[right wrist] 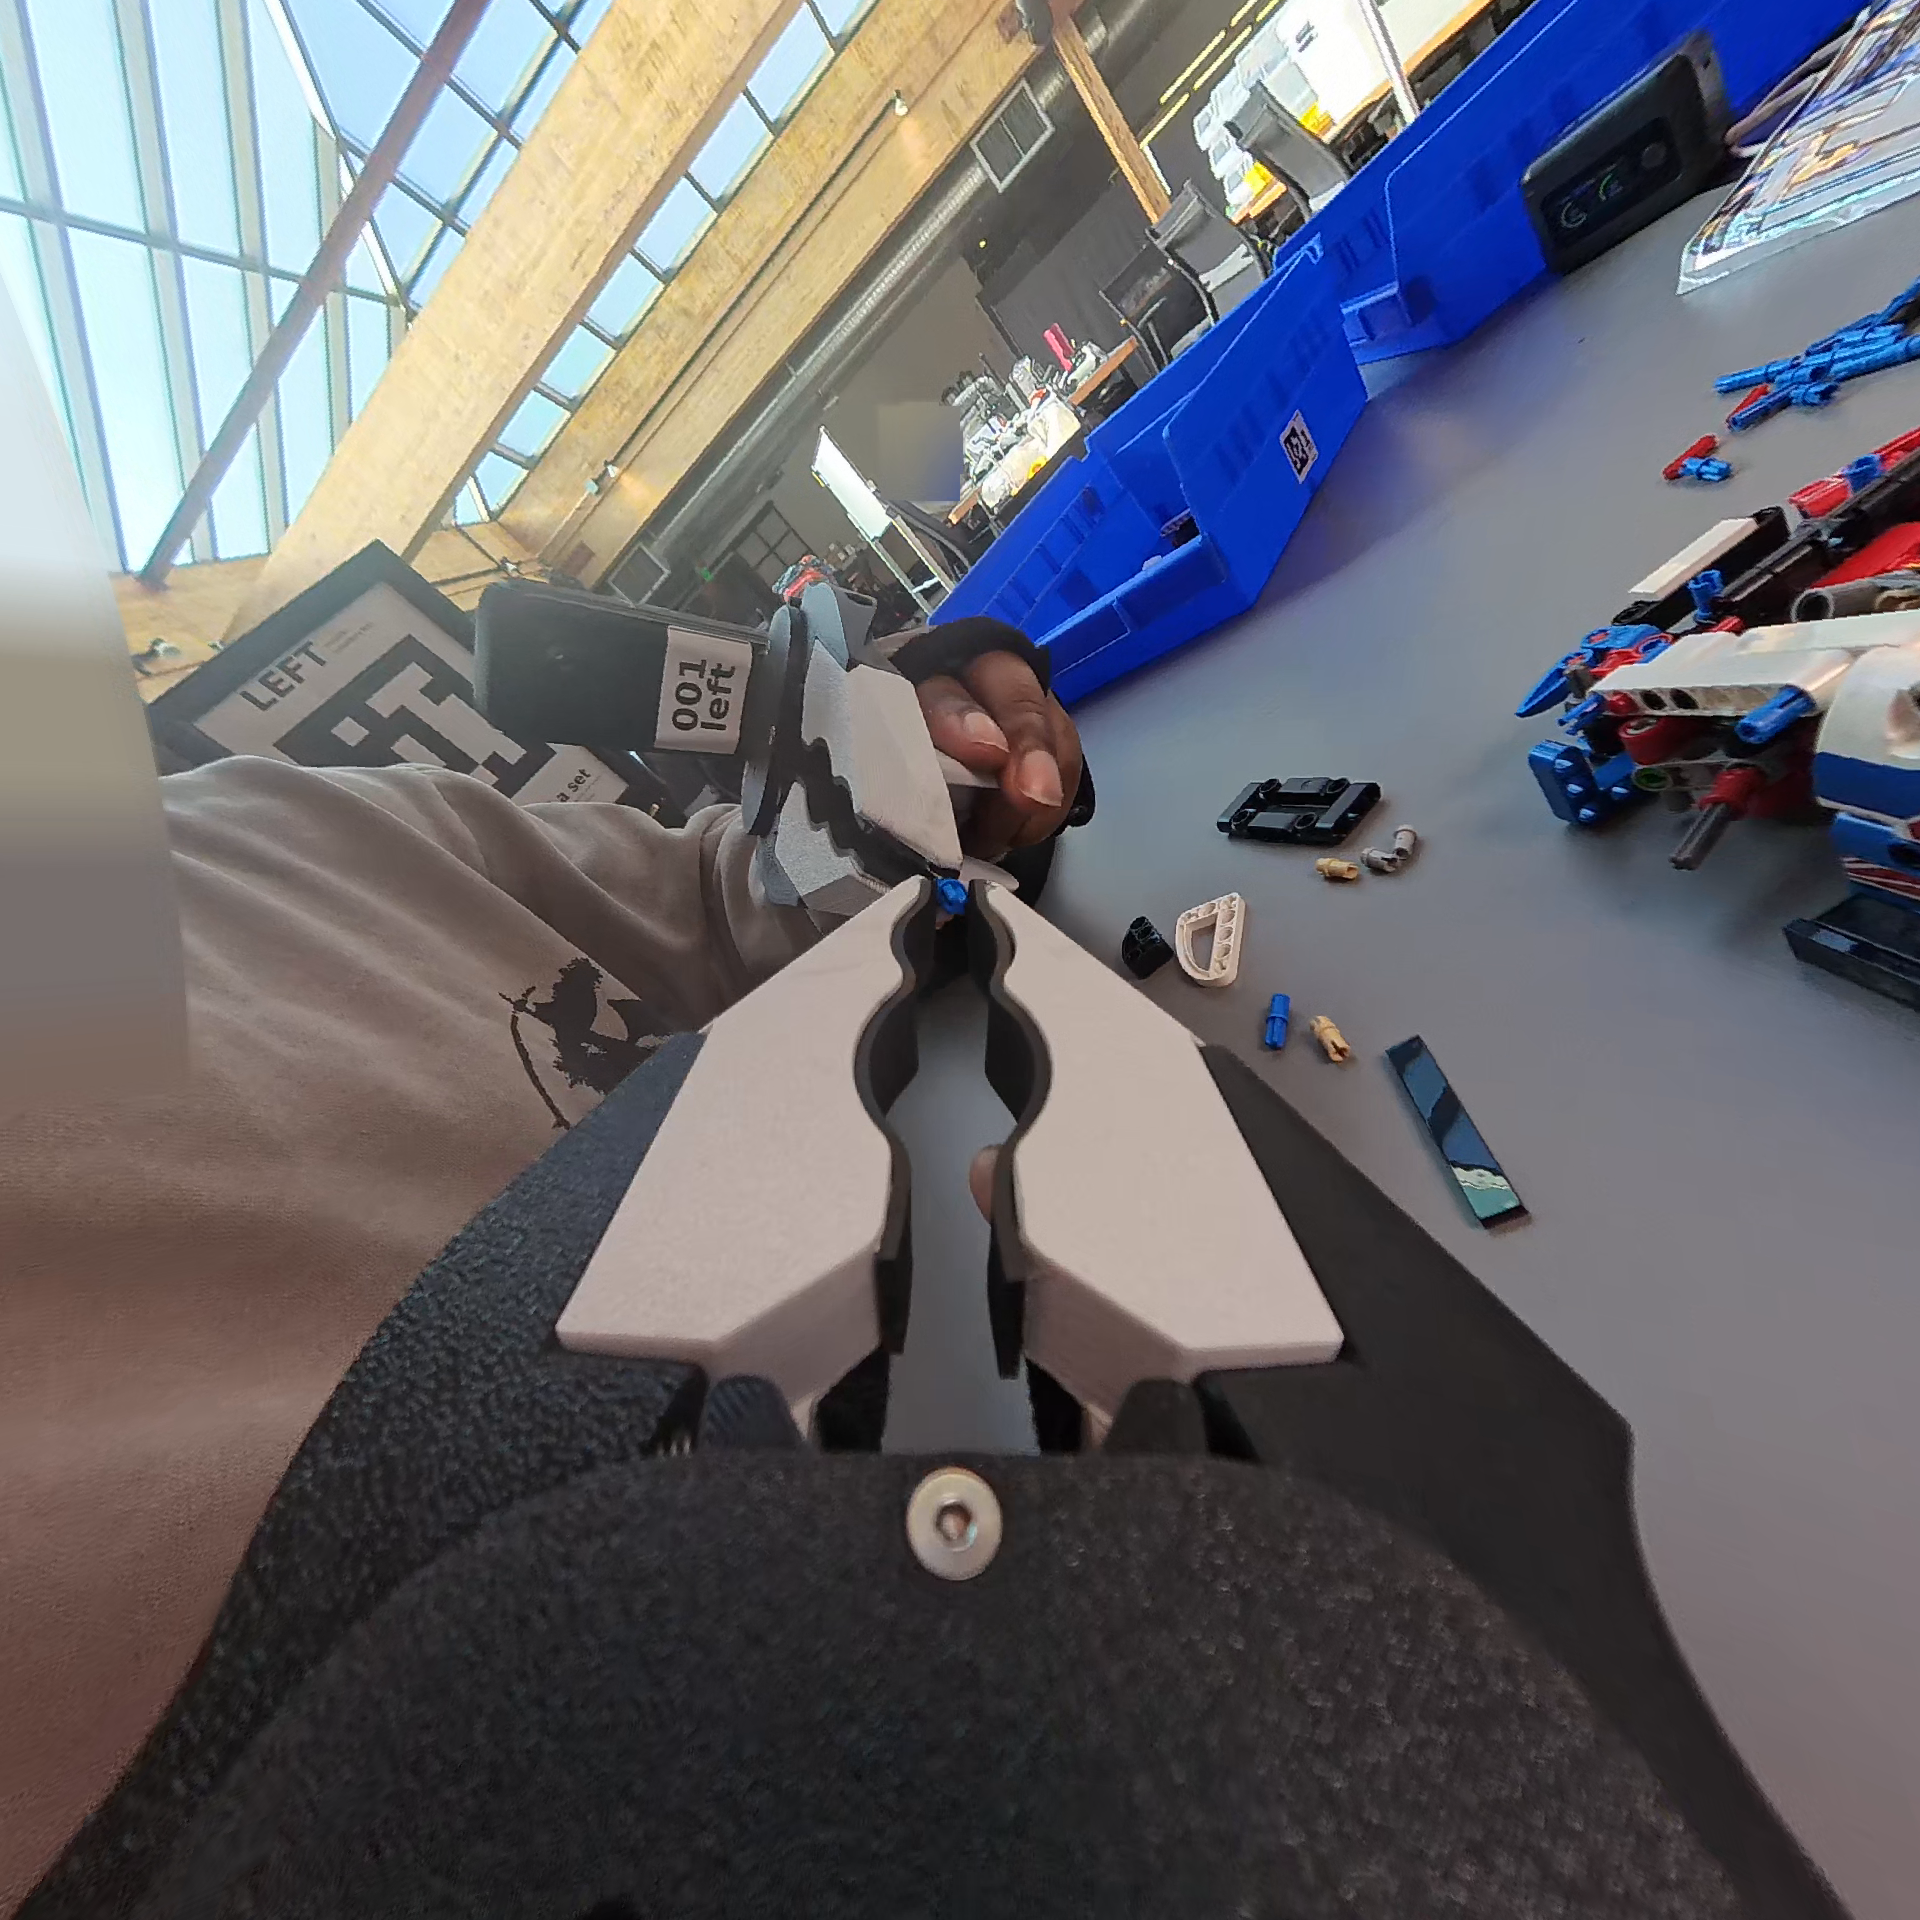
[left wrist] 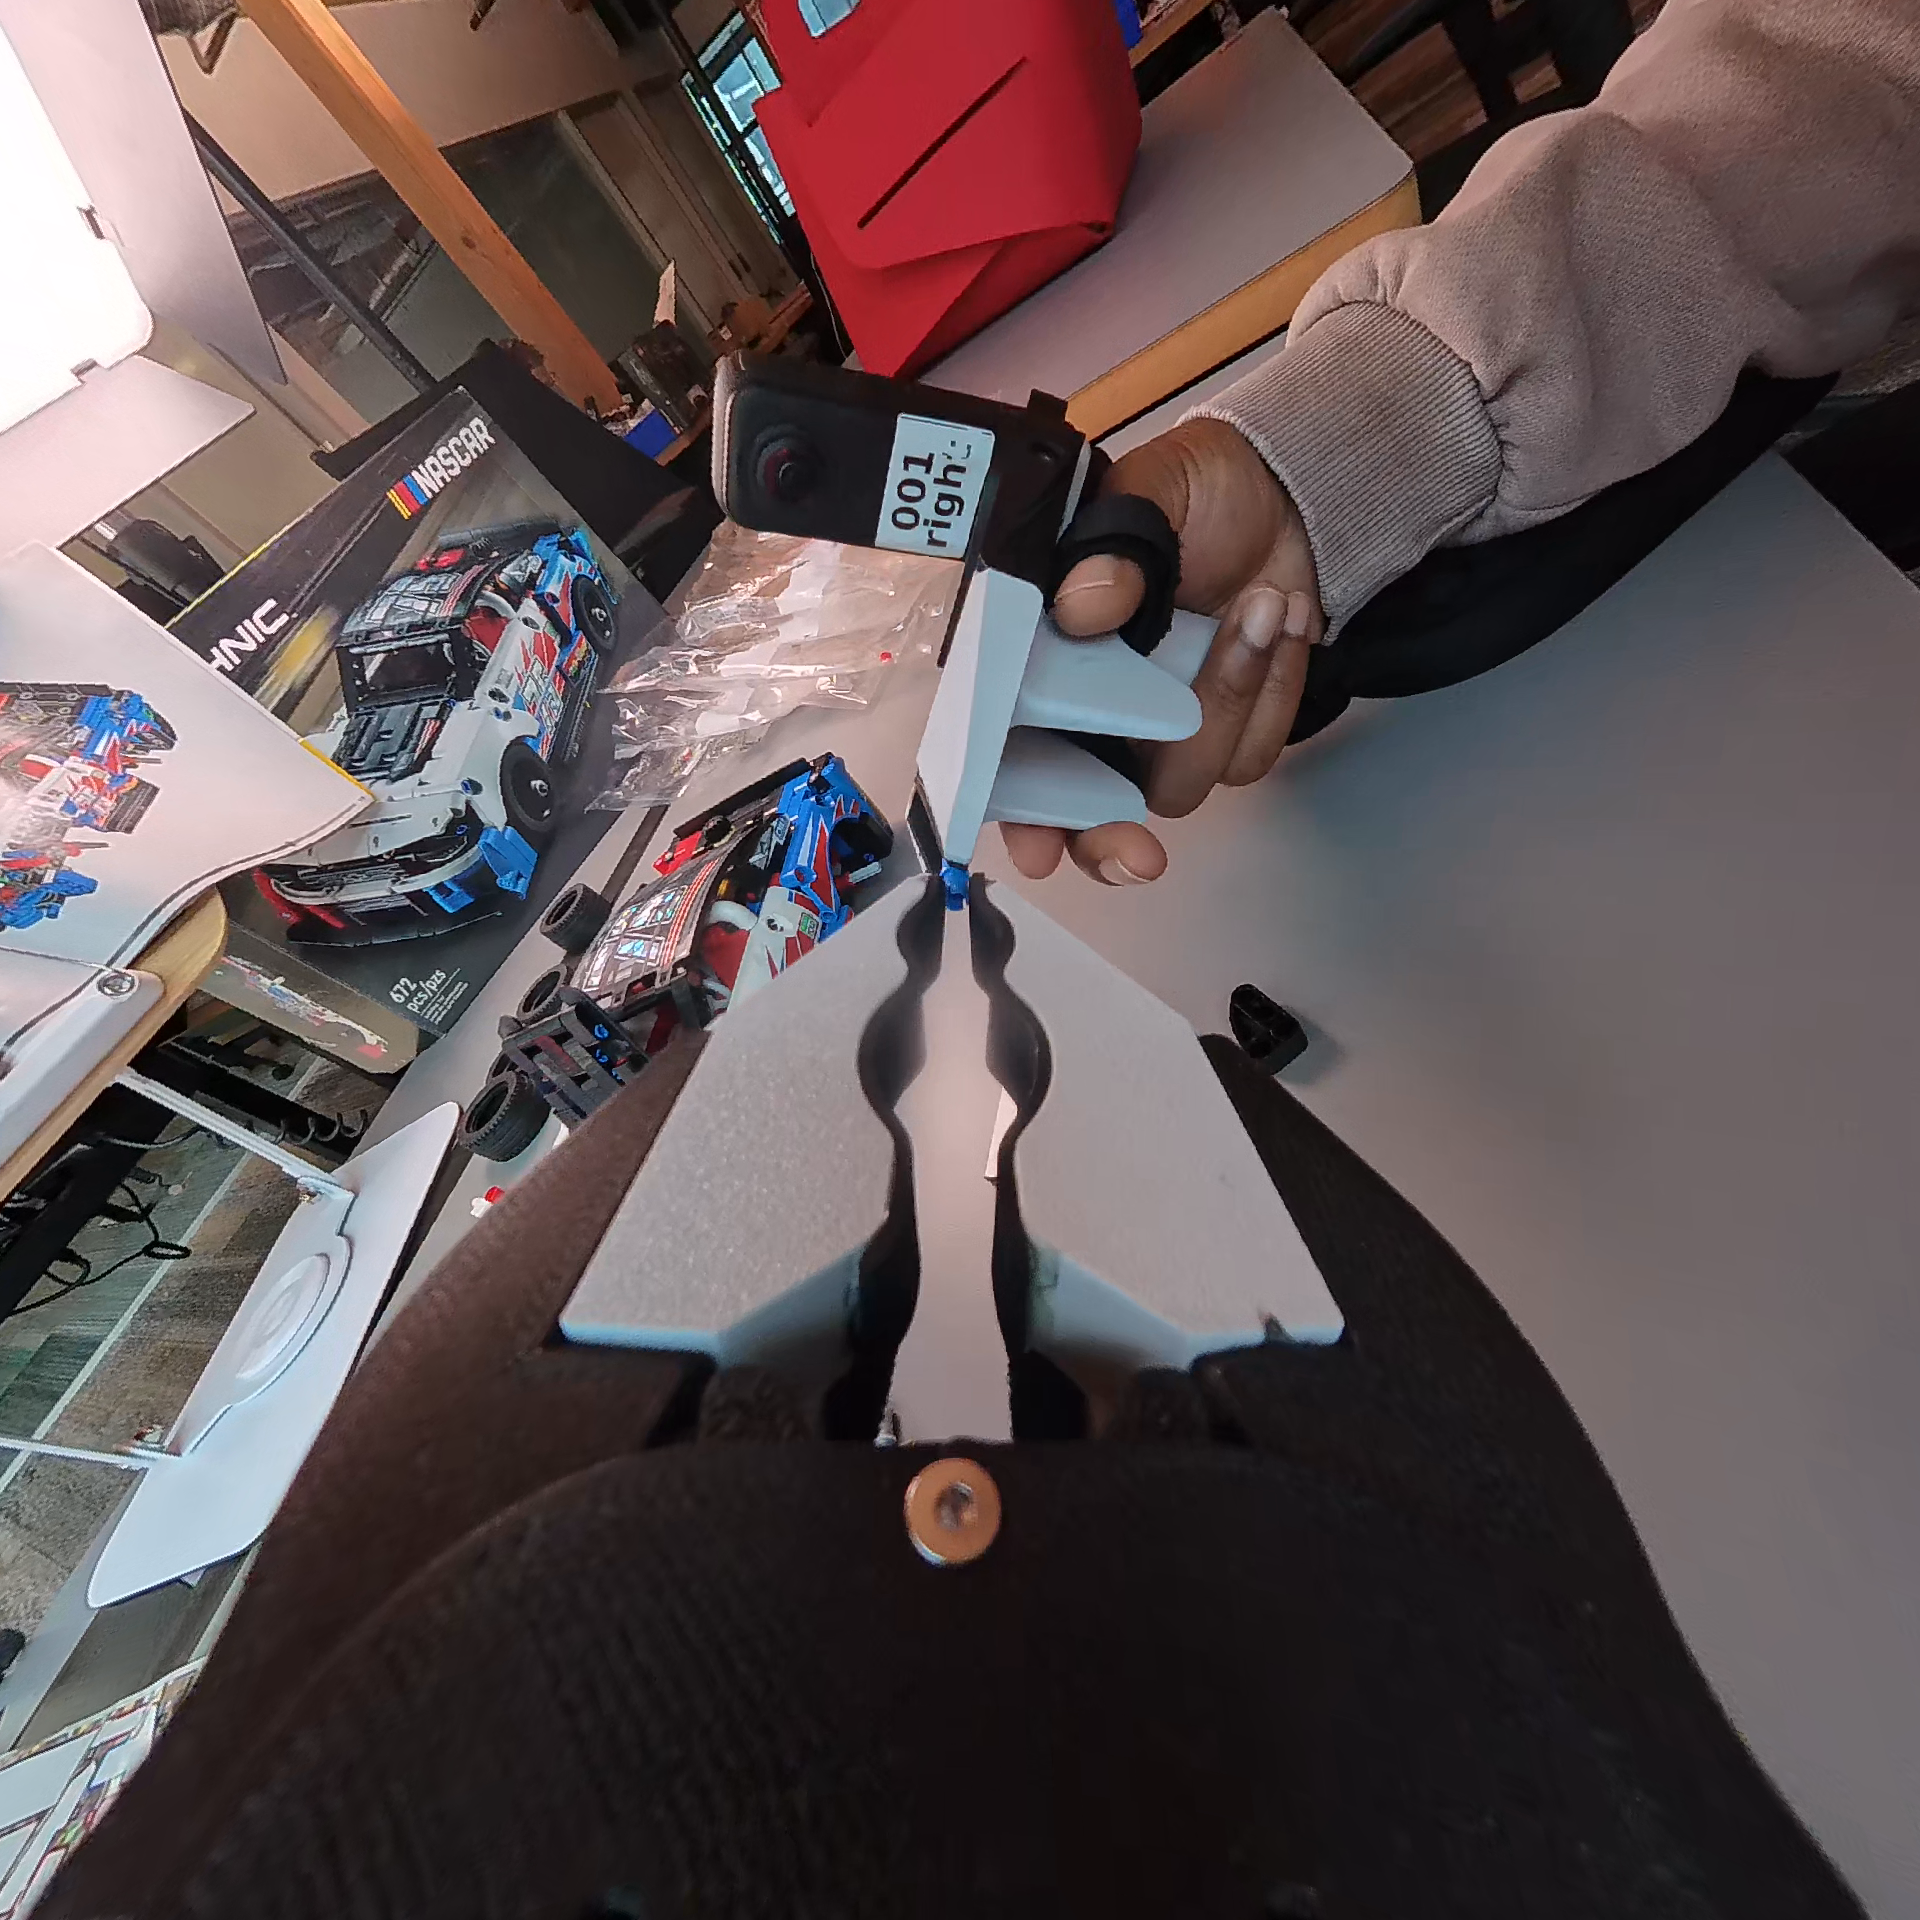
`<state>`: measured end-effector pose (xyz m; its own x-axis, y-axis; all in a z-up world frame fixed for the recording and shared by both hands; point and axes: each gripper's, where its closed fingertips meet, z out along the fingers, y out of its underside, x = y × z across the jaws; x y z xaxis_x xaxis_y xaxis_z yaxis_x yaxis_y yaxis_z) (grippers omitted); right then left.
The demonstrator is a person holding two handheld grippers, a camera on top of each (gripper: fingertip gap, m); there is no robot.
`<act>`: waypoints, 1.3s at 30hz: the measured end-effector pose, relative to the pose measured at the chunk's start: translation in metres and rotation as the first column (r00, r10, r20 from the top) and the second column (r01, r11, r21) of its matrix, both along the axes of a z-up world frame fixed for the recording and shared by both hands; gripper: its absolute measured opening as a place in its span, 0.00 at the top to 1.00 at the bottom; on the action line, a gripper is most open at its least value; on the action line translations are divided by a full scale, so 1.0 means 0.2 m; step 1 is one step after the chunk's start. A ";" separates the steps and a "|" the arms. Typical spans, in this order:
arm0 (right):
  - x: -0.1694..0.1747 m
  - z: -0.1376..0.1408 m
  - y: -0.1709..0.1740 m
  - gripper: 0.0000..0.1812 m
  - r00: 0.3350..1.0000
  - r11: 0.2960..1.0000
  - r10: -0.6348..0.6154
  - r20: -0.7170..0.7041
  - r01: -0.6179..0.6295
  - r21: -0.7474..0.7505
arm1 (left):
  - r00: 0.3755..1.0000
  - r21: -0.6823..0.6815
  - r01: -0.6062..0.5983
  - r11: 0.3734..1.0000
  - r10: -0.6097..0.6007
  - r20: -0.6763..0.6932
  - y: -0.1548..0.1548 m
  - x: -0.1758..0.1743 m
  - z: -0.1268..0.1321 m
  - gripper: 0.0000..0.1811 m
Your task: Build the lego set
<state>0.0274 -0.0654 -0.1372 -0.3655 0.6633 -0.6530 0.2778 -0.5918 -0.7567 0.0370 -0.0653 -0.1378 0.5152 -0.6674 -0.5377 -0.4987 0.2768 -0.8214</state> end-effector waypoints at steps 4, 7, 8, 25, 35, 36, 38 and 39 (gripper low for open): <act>0.00 0.00 0.00 0.99 1.000 0.999 -0.002 -0.008 0.002 0.047 | 1.000 -0.010 0.007 1.000 -0.007 0.004 0.00 0.00 0.00 0.99; 0.01 -0.01 -0.01 1.00 1.000 0.994 -0.008 -0.008 0.009 0.108 | 1.000 -0.025 0.012 1.000 -0.012 0.007 0.00 0.01 -0.01 0.99; 0.01 -0.01 -0.01 0.99 1.000 0.992 -0.010 -0.006 0.011 0.124 | 1.000 -0.034 0.012 0.999 -0.012 0.012 0.00 0.01 -0.02 0.99; 0.16 -0.21 0.10 0.99 0.948 0.719 -0.124 0.292 -0.117 0.686 | 0.998 -0.682 0.038 0.731 0.010 0.066 -0.04 0.03 -0.40 0.81; 0.20 -0.41 -0.04 0.99 0.846 0.562 -0.067 0.528 -0.405 0.721 | 0.994 -0.632 -0.018 0.775 -0.053 -0.093 -0.11 0.14 -0.50 0.84; 0.20 -0.41 -0.04 0.99 0.840 0.554 -0.068 0.538 -0.417 0.720 | 0.994 -0.624 -0.022 0.781 -0.048 -0.095 -0.10 0.14 -0.49 0.85; 0.20 -0.43 -0.05 0.99 0.827 0.540 -0.070 0.558 -0.439 0.719 | 0.994 -0.614 -0.031 0.788 -0.040 -0.102 -0.10 0.15 -0.49 0.85; 0.20 -0.43 -0.05 0.99 0.820 0.535 -0.073 0.567 -0.448 0.717 | 0.994 -0.611 -0.036 0.791 -0.037 -0.106 -0.10 0.15 -0.49 0.85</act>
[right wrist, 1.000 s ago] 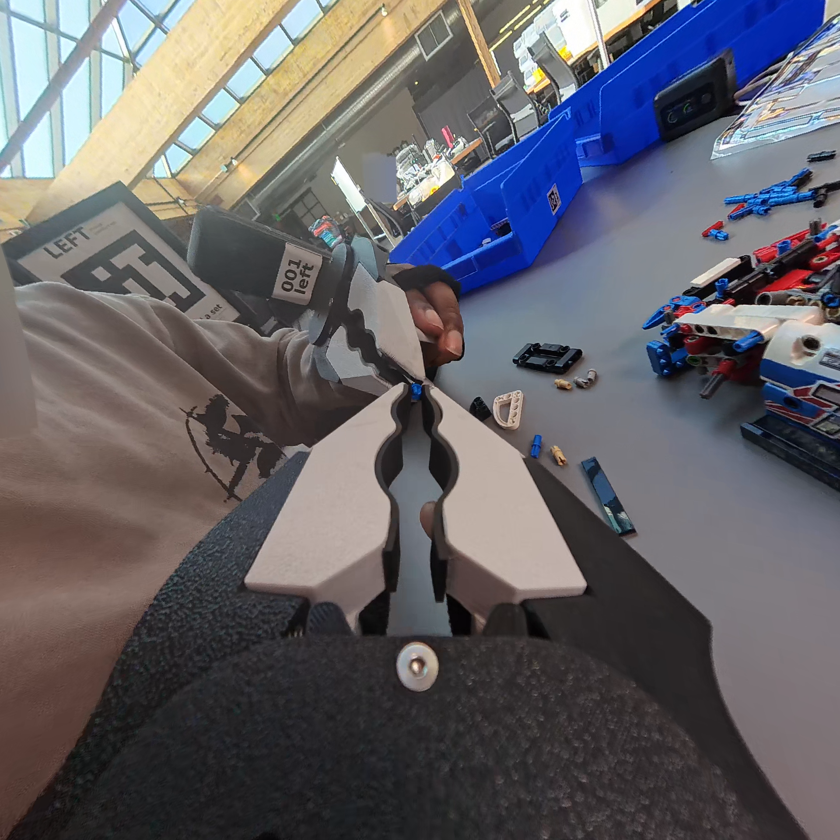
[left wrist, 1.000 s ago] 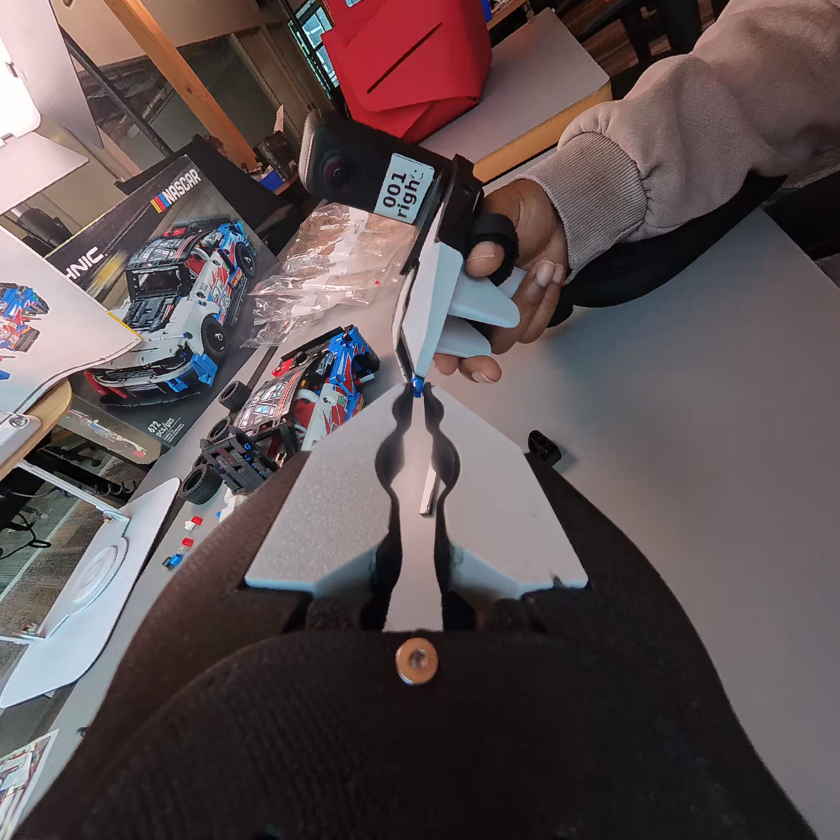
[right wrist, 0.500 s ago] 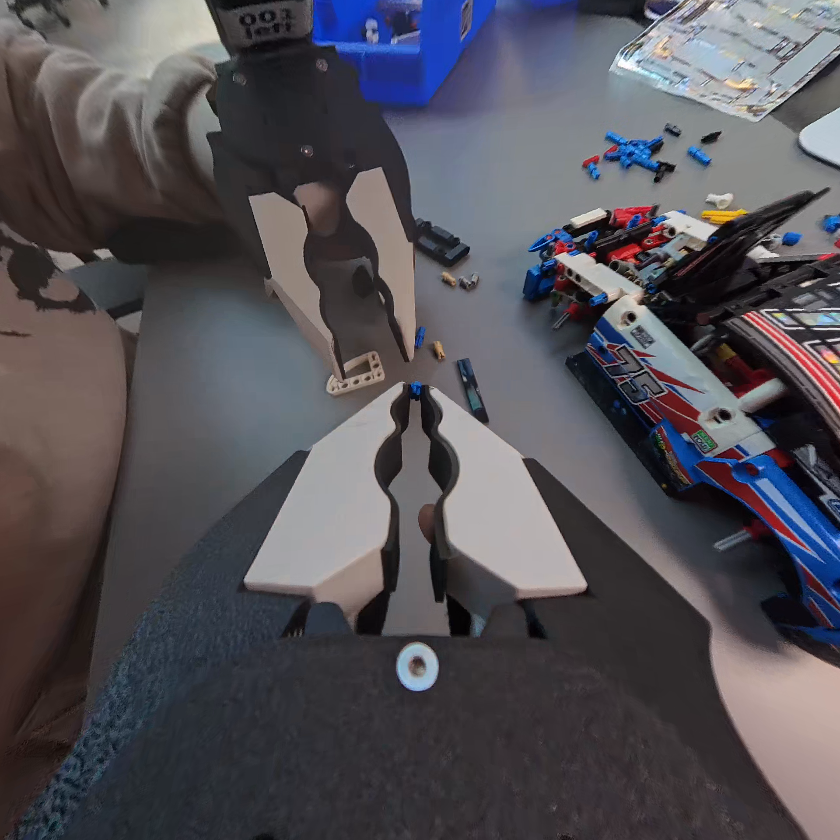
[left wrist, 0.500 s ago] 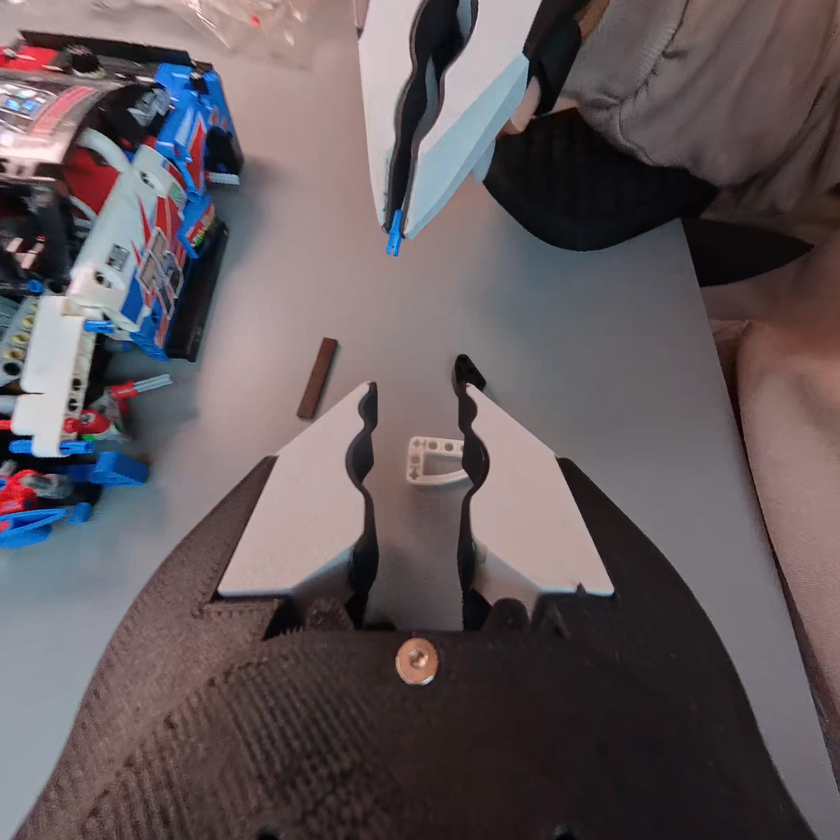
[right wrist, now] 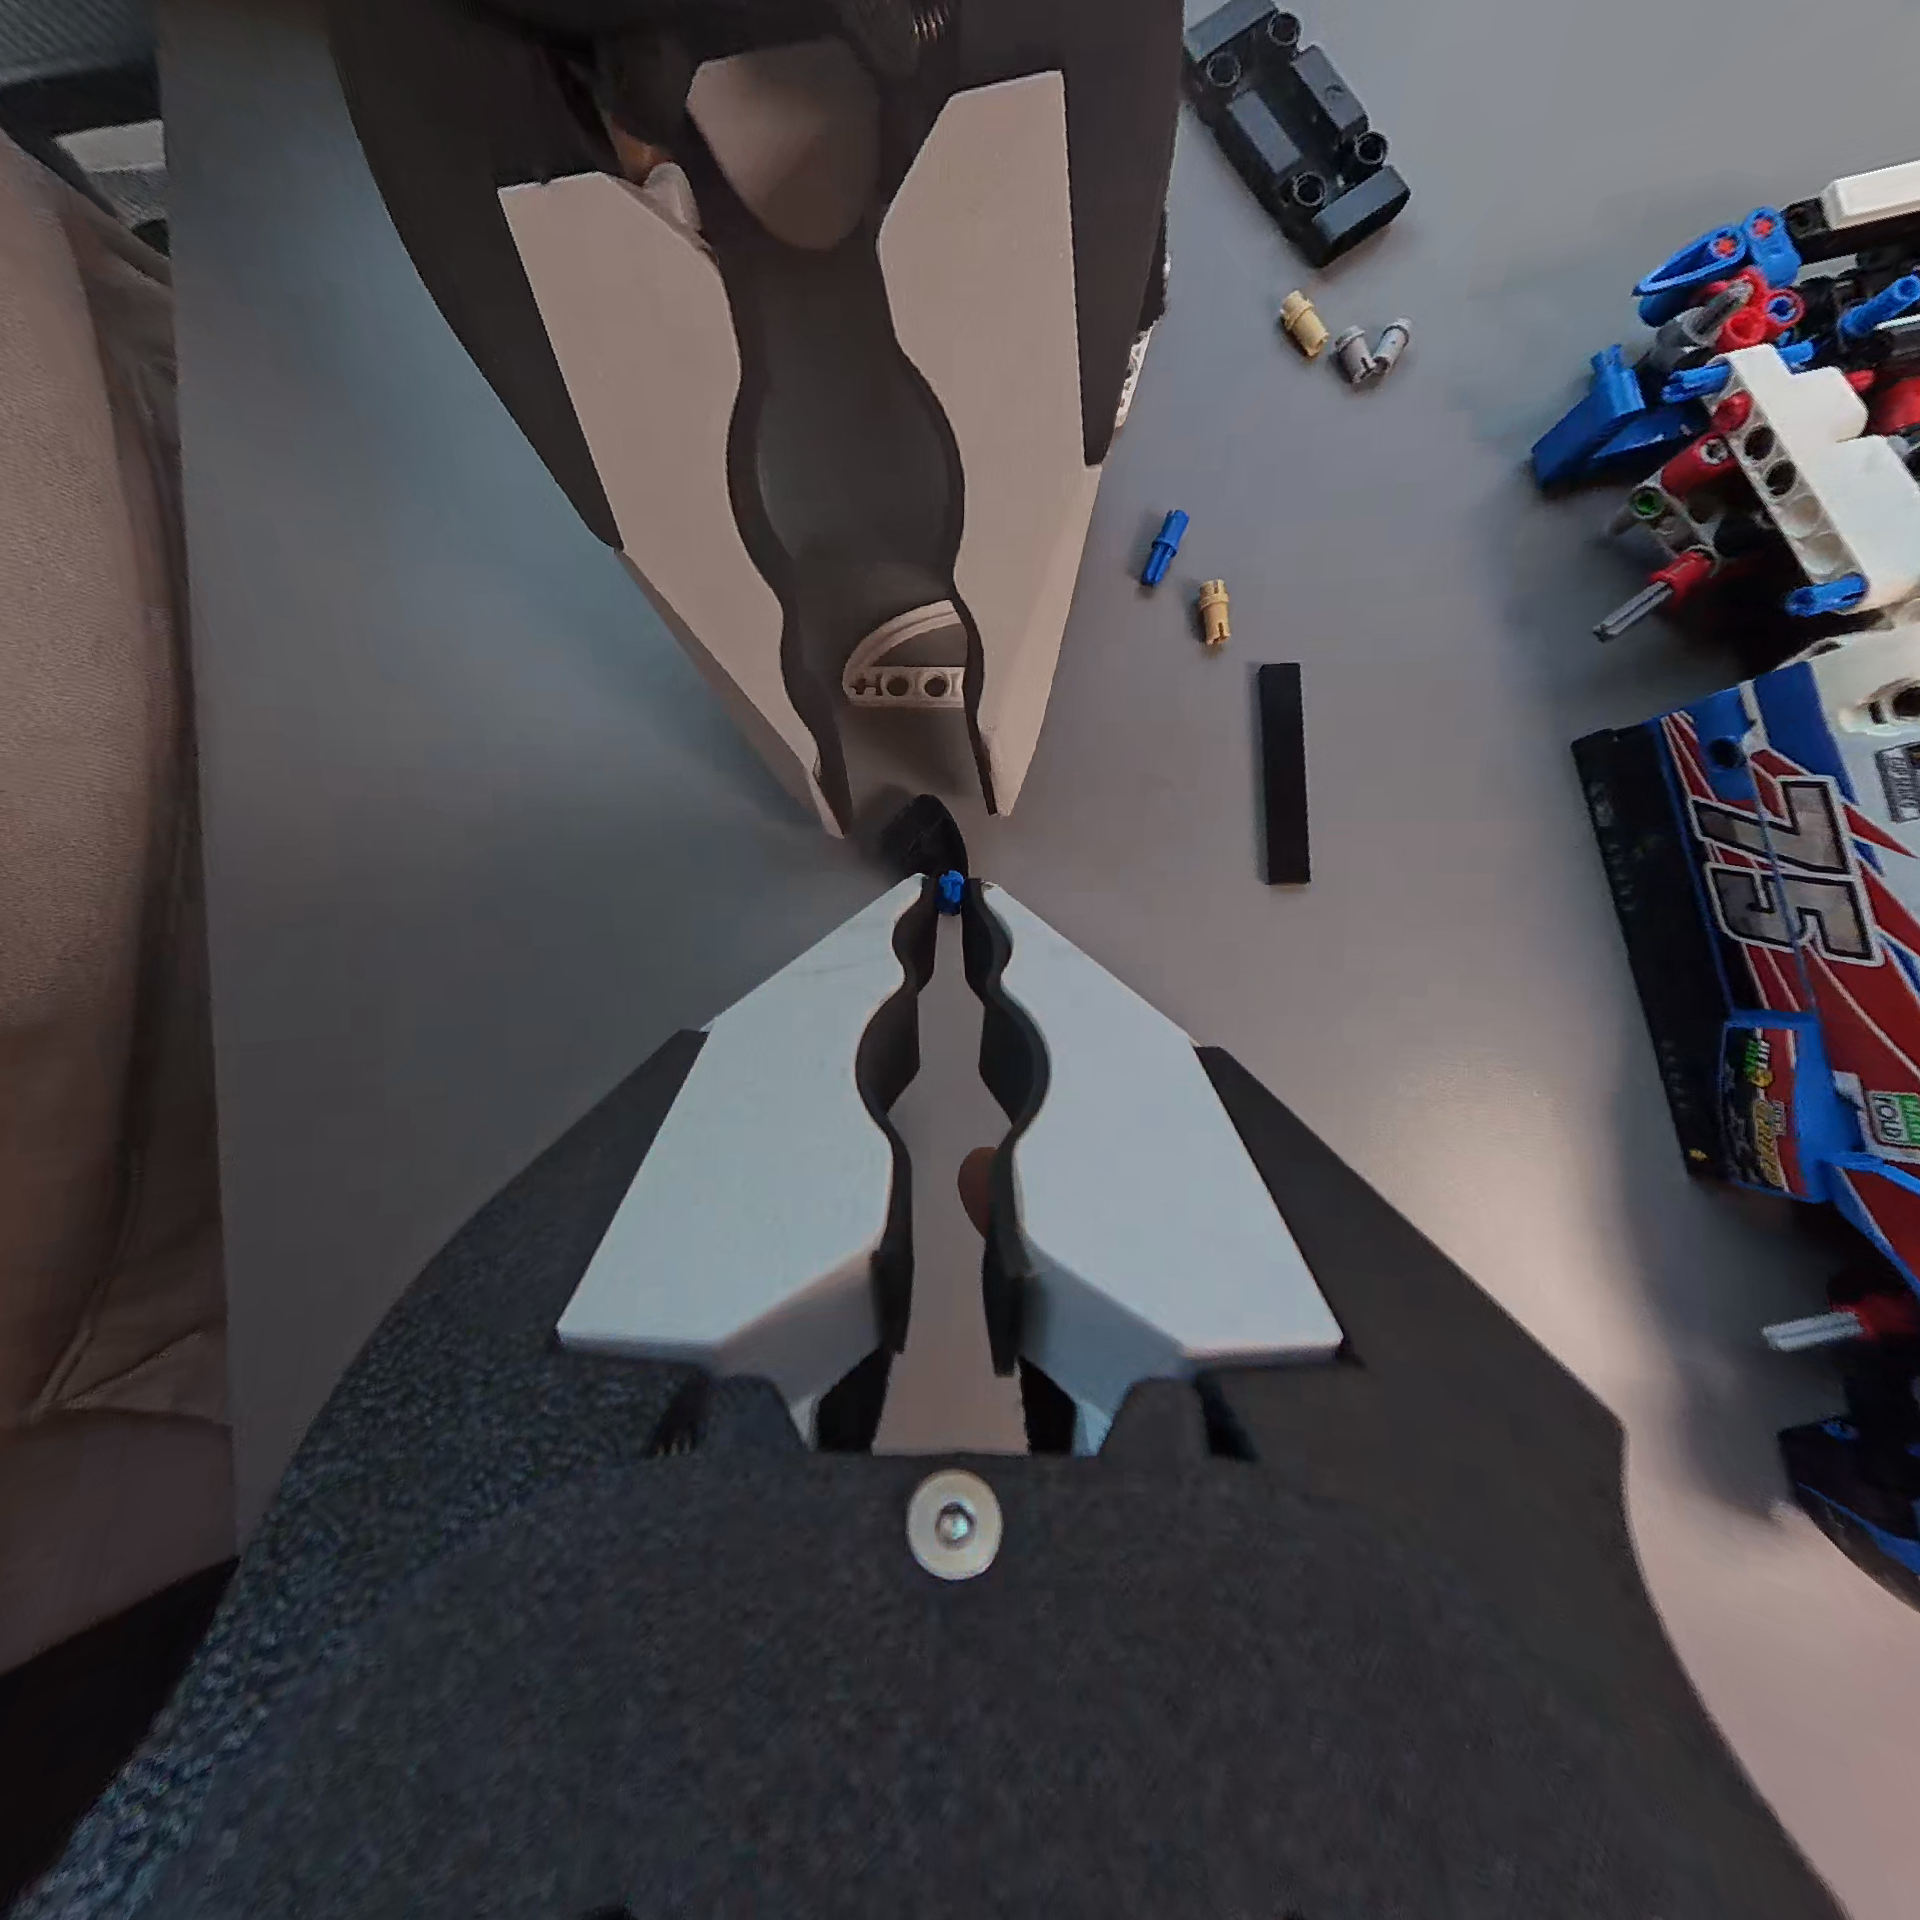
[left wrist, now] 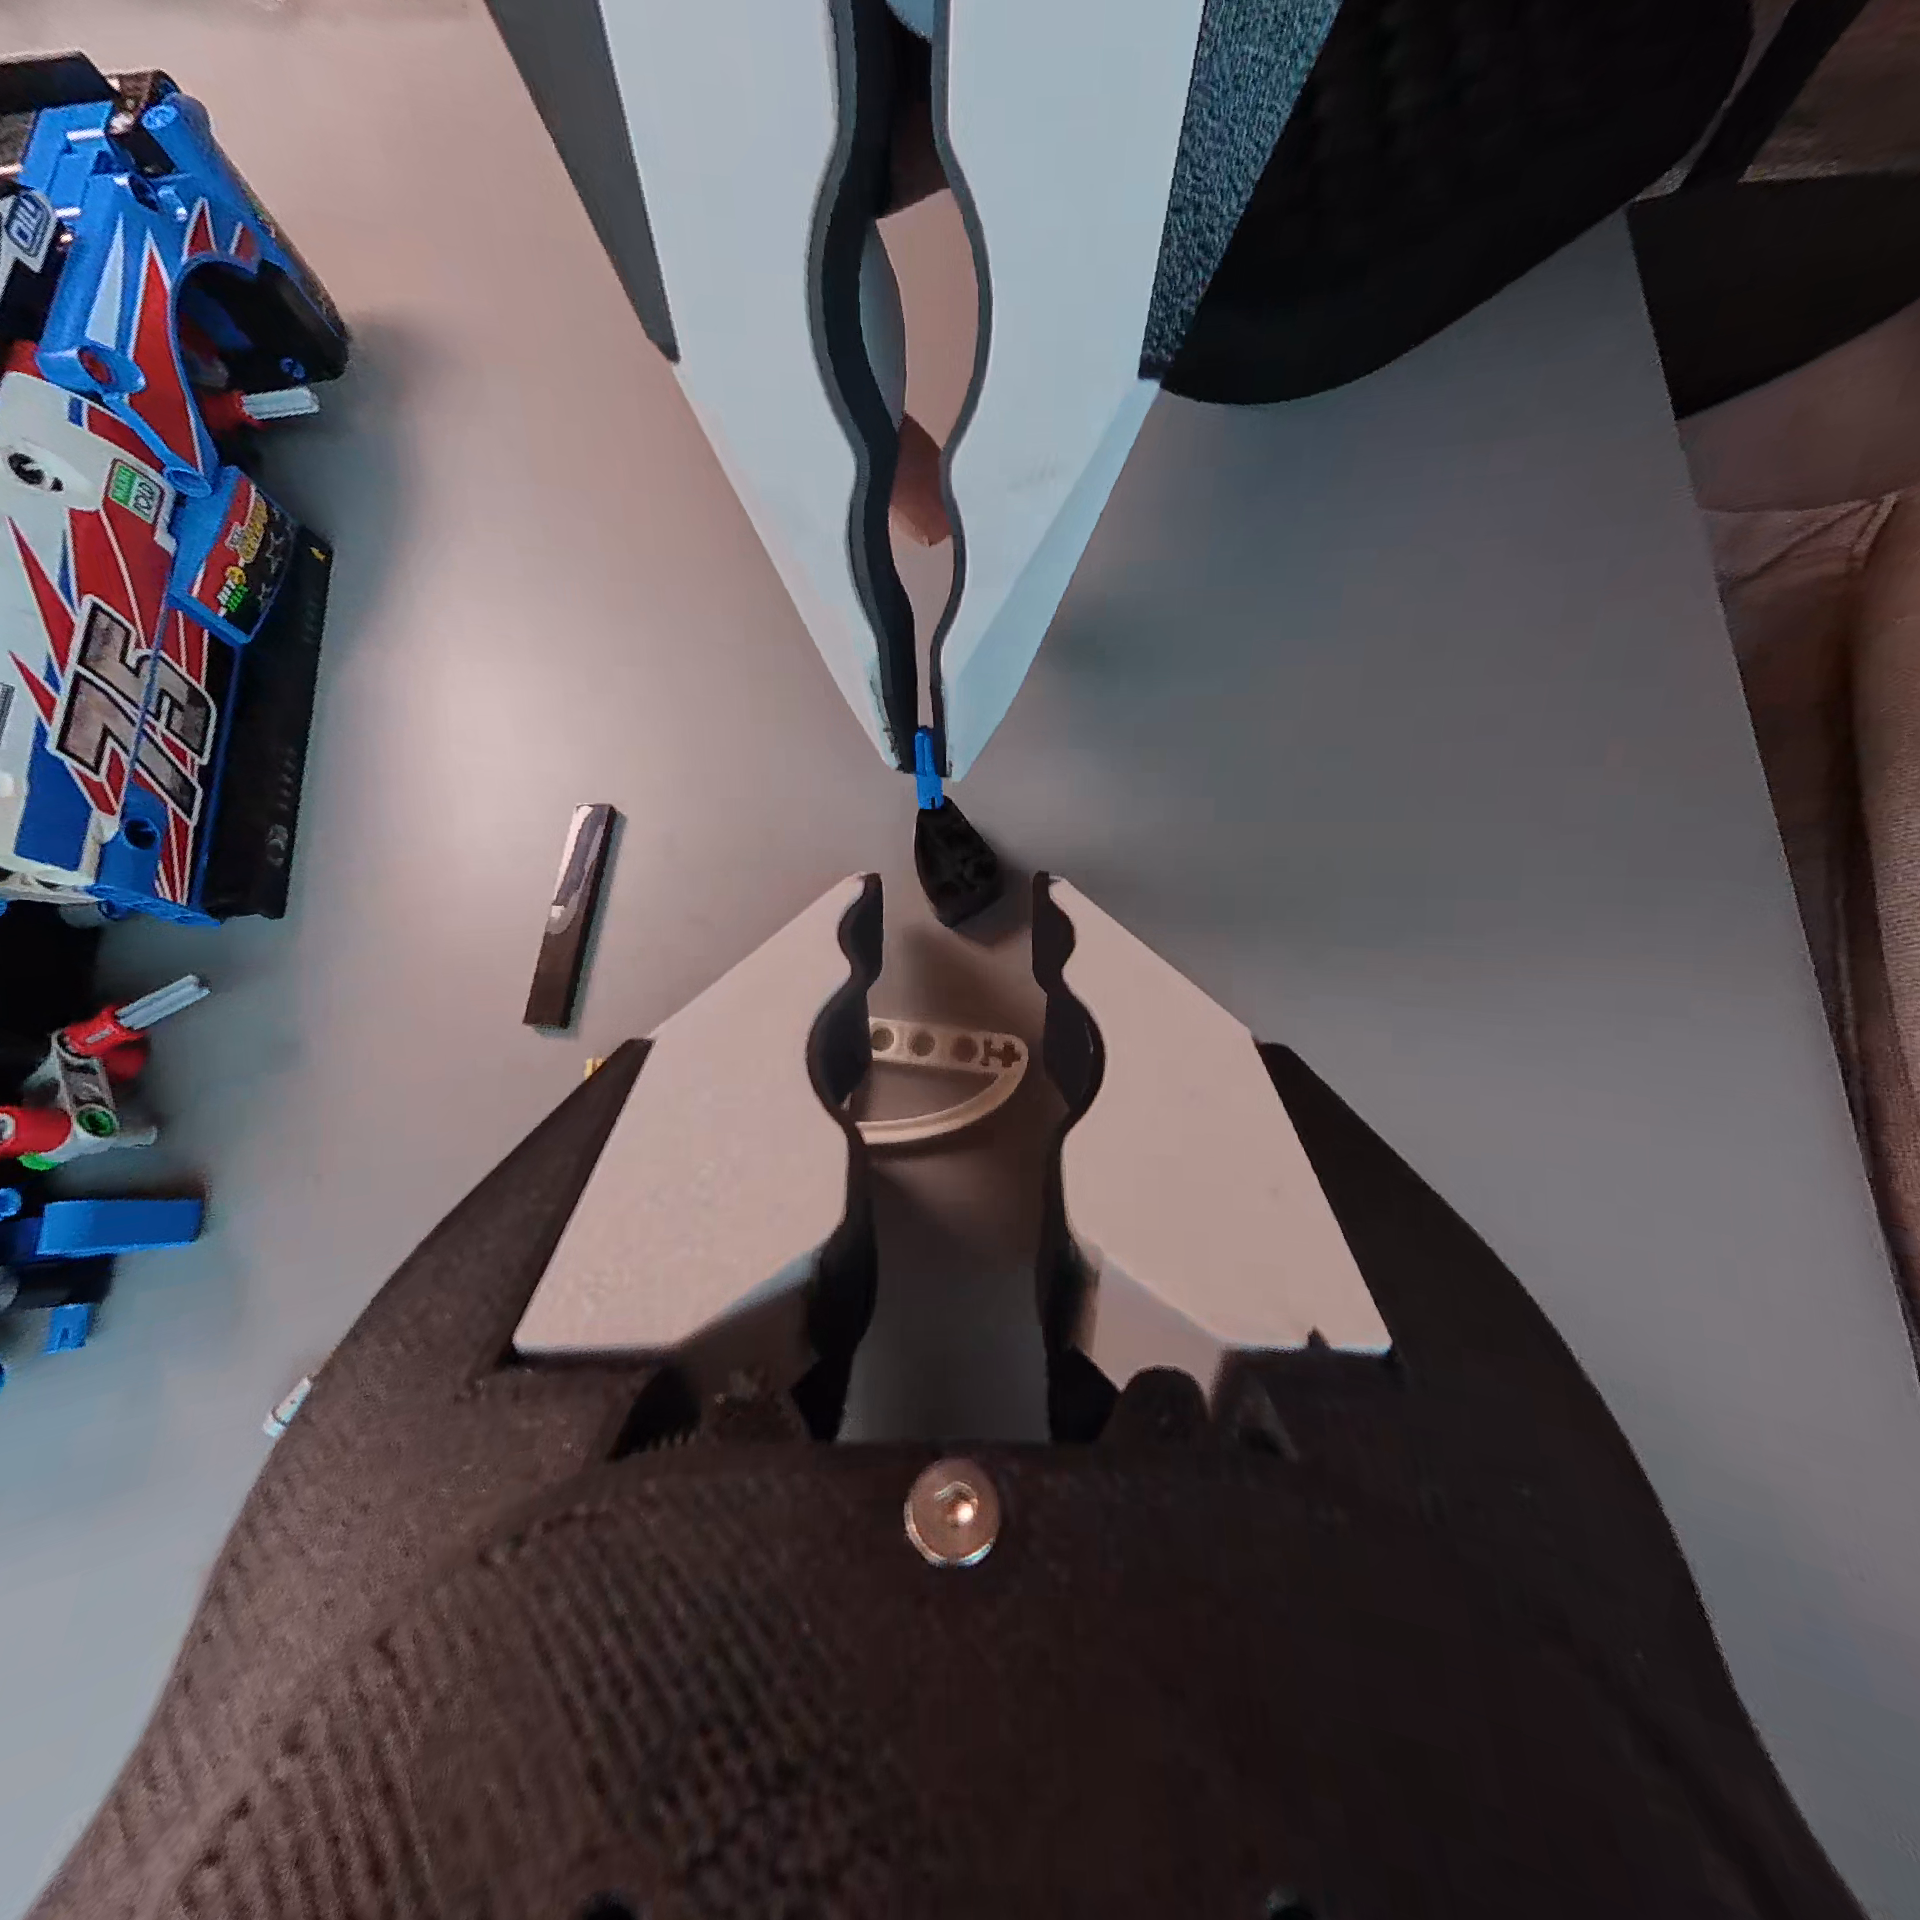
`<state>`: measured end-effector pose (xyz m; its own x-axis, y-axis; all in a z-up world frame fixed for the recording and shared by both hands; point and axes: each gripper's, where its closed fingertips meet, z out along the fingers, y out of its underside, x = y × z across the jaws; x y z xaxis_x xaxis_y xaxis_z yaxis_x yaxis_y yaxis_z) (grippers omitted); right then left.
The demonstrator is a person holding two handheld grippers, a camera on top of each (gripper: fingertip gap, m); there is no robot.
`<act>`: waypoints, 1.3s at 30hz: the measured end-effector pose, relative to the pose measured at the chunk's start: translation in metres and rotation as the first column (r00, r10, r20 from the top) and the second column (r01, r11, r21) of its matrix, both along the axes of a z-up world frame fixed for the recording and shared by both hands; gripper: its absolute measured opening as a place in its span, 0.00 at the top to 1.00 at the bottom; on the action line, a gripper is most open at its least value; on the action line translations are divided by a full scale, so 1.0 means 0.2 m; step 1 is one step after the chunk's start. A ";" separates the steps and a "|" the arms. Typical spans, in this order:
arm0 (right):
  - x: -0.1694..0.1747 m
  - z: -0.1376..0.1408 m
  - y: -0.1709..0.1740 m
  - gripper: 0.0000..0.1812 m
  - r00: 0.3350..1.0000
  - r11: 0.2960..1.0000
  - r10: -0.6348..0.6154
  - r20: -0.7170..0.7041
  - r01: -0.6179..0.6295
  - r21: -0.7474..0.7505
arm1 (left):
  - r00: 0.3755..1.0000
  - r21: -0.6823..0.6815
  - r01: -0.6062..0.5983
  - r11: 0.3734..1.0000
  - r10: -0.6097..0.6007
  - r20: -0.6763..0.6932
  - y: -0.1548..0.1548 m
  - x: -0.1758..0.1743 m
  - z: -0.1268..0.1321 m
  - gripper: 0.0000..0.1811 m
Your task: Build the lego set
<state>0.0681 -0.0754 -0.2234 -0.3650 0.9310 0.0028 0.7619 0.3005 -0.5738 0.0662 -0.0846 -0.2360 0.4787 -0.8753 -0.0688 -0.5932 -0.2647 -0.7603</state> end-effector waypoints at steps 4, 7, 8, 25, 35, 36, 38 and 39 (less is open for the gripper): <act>0.01 -0.03 0.01 0.99 0.998 1.000 0.007 0.058 -0.008 0.029 | 1.000 0.014 -0.010 1.000 0.010 -0.012 0.01 0.00 -0.01 0.88; 0.01 -0.04 0.00 0.99 0.996 0.999 0.019 0.090 -0.023 0.042 | 1.000 0.018 -0.007 1.000 0.007 -0.019 0.01 0.01 -0.02 0.91; 0.01 -0.04 0.00 0.99 0.994 0.998 0.024 0.103 -0.030 0.056 | 1.000 0.017 -0.005 1.000 0.005 -0.017 0.01 0.02 -0.02 0.92; 0.00 -0.05 0.00 0.99 0.962 0.992 0.075 0.264 -0.098 0.078 | 1.000 0.039 0.020 0.999 -0.019 -0.014 0.01 0.02 -0.02 0.93; 0.01 -0.05 0.00 0.99 0.961 0.996 0.068 0.269 -0.082 0.040 | 1.000 0.037 0.015 0.999 -0.014 -0.014 0.01 0.02 -0.02 0.93; 0.00 -0.05 0.00 0.99 0.959 0.996 0.066 0.276 -0.078 0.034 | 1.000 0.036 0.014 0.999 -0.013 -0.014 0.01 0.02 -0.02 0.93; 0.00 -0.05 0.01 0.99 0.959 0.996 0.066 0.276 -0.079 0.036 | 1.000 0.039 0.012 0.999 -0.012 -0.015 0.01 0.02 -0.02 0.93; 0.01 -0.05 0.01 0.99 0.960 0.996 0.063 0.274 -0.078 0.044 | 1.000 0.040 0.012 0.999 -0.011 -0.016 0.01 0.02 -0.02 0.93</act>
